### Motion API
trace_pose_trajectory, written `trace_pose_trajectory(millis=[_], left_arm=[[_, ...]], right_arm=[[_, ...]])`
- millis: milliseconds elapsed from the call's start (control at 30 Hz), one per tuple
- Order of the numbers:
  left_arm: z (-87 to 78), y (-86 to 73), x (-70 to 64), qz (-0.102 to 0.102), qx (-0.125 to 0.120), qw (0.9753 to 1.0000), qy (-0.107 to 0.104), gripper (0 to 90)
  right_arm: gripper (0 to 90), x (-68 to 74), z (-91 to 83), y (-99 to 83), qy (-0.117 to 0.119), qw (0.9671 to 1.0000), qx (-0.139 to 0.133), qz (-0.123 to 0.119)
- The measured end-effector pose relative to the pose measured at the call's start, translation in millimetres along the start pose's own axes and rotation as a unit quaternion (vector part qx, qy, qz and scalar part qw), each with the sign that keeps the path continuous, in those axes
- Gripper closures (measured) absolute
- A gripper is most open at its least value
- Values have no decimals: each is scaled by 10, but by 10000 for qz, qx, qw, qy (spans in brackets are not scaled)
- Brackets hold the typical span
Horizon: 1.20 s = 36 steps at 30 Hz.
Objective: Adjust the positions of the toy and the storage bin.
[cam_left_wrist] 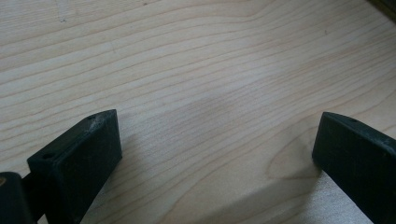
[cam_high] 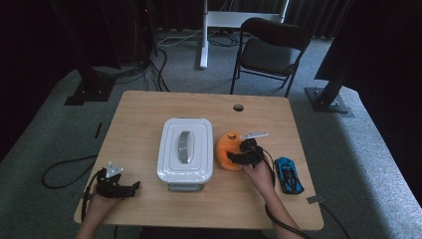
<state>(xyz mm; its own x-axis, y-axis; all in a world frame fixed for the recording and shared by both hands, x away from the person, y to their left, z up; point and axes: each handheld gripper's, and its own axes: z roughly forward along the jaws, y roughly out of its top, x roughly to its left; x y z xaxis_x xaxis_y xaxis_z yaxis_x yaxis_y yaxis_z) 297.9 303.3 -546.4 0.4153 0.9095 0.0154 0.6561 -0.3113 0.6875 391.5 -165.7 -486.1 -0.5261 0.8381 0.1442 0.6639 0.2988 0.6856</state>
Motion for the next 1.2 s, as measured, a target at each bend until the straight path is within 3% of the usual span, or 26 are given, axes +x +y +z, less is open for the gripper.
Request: trace_pose_trajectory(millis=[133, 200, 233, 300, 367, 700, 1000, 1200], left_arm=[[0, 0, 0, -1, -1, 10000, 0, 17], [0, 0, 0, -1, -1, 10000, 0, 17], [0, 0, 0, -1, -1, 10000, 0, 17], [0, 0, 0, 0, 0, 10000, 0, 17], [0, 0, 0, 0, 0, 10000, -1, 17], [0, 0, 0, -1, 0, 10000, 2, 17], [0, 0, 0, -1, -1, 10000, -1, 17], [0, 0, 0, 0, 0, 10000, -1, 17]], right_arm=[[485, -9, 4, 31, 9, 10000, 30, -78], [605, -3, -30, 45, -33, 9999, 23, -129], [605, -3, -30, 45, -33, 9999, 23, -129], [707, 0, -108, 54, -163, 9997, -52, -164], [732, -26, -157, 69, -229, 9995, -89, -197], [748, -288, -442, 181, -380, 9987, -340, -94], [747, -695, -725, 276, -748, 9958, -479, 208], [747, -1000, -802, 296, -1041, 9928, -438, 393]])
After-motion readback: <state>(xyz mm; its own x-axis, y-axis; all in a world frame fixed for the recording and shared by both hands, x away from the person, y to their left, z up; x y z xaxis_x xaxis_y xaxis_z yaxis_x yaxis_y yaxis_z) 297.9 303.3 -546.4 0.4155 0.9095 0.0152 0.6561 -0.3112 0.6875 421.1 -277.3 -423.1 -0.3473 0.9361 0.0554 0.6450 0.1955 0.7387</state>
